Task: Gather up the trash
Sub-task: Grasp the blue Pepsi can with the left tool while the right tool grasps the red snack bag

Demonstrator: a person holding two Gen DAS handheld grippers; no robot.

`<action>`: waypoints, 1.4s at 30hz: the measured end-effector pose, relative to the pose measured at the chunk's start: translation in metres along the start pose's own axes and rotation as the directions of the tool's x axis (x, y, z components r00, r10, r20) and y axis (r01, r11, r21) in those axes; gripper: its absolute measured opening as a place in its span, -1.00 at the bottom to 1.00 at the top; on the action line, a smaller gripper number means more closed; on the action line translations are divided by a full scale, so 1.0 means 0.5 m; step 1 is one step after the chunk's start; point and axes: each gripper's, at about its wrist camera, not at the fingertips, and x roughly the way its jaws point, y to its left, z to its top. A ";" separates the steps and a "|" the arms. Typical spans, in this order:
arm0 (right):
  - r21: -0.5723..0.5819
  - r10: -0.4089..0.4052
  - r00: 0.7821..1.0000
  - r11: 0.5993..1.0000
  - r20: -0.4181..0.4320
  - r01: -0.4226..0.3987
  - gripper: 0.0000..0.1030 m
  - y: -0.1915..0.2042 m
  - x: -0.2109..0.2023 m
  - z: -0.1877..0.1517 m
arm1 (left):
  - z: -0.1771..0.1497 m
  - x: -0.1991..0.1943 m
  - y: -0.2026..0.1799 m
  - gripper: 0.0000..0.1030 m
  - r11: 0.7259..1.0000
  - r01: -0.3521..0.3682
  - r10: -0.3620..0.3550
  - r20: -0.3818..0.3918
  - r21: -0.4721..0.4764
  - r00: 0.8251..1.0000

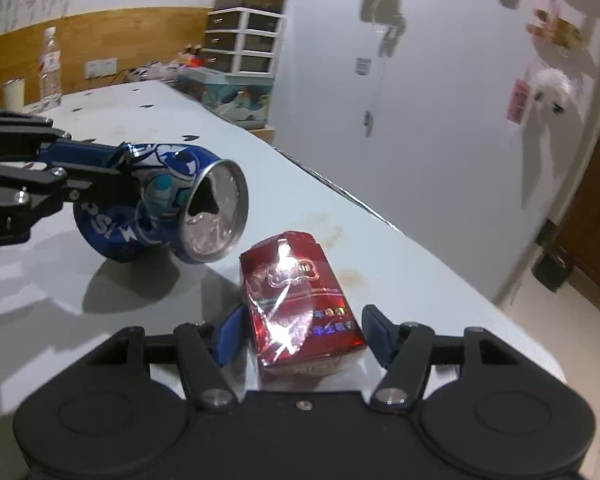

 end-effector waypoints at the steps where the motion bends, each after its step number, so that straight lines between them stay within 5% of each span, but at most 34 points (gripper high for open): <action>1: 0.018 -0.012 1.000 1.000 0.002 0.012 0.24 0.005 -0.014 -0.010 | -0.004 -0.007 -0.007 -0.58 1.000 0.001 -0.001 0.002 0.004 1.000; 11: 0.168 -0.089 0.996 0.982 -0.008 0.089 0.19 0.033 -0.139 -0.091 | -0.042 -0.101 -0.061 -0.62 0.998 0.025 -0.026 -0.018 -0.056 1.000; 18: 0.292 -0.046 0.999 0.956 0.029 0.036 0.10 0.050 -0.214 -0.131 | -0.079 -0.182 -0.090 -0.64 0.990 0.054 -0.056 -0.014 -0.131 0.998; 25: 0.282 -0.020 0.997 0.959 0.081 -0.003 0.09 0.084 -0.283 -0.150 | -0.105 -0.261 -0.148 -0.65 0.971 0.149 -0.151 0.000 -0.186 0.988; 30: 0.230 0.022 0.996 0.972 0.090 -0.042 0.07 0.102 -0.310 -0.169 | -0.110 -0.277 -0.173 -0.59 0.973 0.150 -0.153 -0.003 -0.173 0.988; 35: 0.154 0.056 0.993 0.985 0.104 -0.072 0.06 0.111 -0.336 -0.179 | -0.107 -0.261 -0.183 -0.22 0.977 0.164 -0.171 -0.039 -0.139 0.985; 42: 0.110 0.078 0.990 0.990 0.114 -0.091 0.06 0.120 -0.347 -0.173 | -0.106 -0.257 -0.189 -0.27 0.982 0.160 -0.163 -0.027 -0.102 0.986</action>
